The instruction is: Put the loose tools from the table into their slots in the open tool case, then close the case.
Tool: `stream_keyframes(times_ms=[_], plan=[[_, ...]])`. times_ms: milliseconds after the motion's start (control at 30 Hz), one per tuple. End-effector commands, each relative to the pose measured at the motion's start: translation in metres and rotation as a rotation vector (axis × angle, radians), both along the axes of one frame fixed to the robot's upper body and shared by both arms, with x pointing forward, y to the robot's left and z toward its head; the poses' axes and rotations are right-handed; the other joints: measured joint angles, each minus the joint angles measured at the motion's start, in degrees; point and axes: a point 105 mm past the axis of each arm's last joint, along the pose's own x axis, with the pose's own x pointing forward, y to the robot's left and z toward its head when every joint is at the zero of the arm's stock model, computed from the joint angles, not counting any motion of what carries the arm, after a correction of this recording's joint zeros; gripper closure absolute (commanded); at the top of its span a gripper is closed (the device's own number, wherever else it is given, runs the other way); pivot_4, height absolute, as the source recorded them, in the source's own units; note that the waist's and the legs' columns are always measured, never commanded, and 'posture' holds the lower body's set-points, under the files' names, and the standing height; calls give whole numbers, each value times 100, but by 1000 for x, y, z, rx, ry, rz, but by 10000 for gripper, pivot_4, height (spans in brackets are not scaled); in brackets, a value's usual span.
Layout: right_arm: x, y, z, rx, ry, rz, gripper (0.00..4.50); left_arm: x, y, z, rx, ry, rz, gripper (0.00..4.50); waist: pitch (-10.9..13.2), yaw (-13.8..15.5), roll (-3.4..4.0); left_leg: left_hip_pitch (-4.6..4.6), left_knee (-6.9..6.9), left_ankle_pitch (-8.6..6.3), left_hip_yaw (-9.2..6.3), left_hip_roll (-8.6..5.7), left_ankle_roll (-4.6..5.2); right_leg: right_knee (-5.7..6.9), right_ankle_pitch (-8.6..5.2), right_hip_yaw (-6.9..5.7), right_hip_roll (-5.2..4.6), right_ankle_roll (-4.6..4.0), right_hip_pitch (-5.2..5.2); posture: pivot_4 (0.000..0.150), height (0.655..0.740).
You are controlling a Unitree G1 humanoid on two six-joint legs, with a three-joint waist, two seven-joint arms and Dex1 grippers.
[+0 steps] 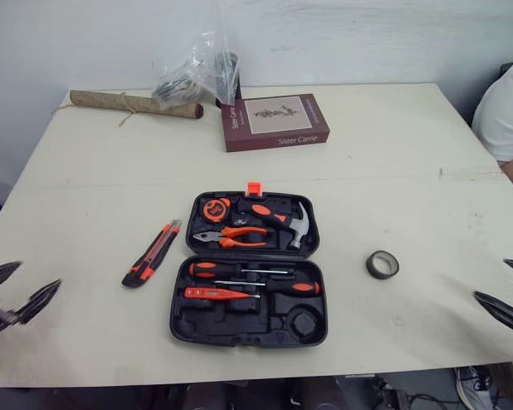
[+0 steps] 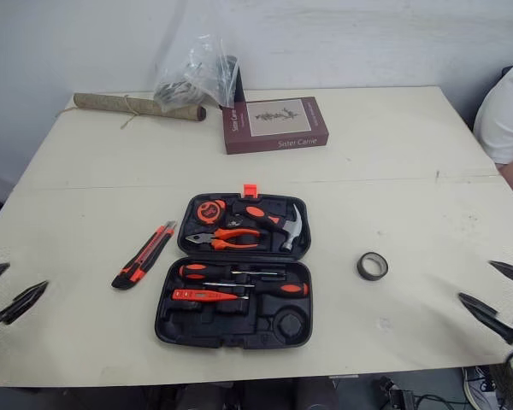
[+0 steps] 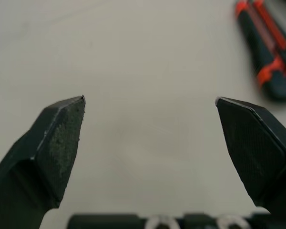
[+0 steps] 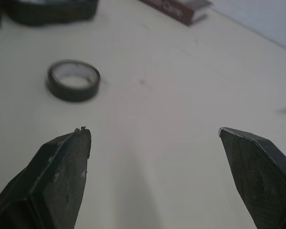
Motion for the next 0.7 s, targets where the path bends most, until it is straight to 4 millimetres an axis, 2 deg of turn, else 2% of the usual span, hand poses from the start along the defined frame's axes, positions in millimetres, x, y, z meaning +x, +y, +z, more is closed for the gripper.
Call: stream_keyframes(times_ms=[33,167,267,333,500,700], plan=[[18,46,42,38,-131,150,0,19,-36,13,-69,59,-70,523,2,1,6,-1,-1,0,0,-1,0,2,0,-1,0,0,-1,1500,7400],[25,98,59,77,-172,286,0,37,-64,6,-117,141,-51,523,3,3,6,-1,-4,16,0,2,28,6,0,-2,9,0,-2,1500,7400],[24,129,63,99,-186,370,0,48,-88,-6,-88,176,-61,523,4,10,3,-1,-3,16,4,4,29,5,0,-1,18,0,-1,1500,7400],[22,144,64,113,-188,407,0,54,-97,-12,-52,188,-51,523,5,16,1,-2,-3,16,7,3,29,4,0,0,19,1,-1,1500,7400],[14,164,63,142,-182,459,0,57,-116,-30,-28,232,-78,523,5,31,-3,-3,-1,17,9,5,30,3,1,-1,32,1,-2,1500,7400],[0,182,58,155,-148,552,0,60,-113,-52,28,311,1,523,4,35,-4,1,-1,17,12,9,30,1,1,1,39,1,-3,1500,7400]])
